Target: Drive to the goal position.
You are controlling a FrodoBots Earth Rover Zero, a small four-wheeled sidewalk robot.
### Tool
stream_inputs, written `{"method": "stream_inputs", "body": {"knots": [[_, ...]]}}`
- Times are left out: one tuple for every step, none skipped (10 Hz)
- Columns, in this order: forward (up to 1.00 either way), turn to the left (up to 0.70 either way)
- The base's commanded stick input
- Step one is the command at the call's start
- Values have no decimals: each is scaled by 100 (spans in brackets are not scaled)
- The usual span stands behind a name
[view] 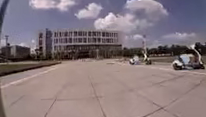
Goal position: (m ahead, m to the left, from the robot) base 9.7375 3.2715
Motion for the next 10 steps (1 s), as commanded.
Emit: {"method": "stream_inputs", "body": {"knots": [[85, 0], [85, 0], [85, 0], [85, 0], [85, 0], [85, 0], [85, 0], [85, 0], [85, 0], [85, 0]]}}
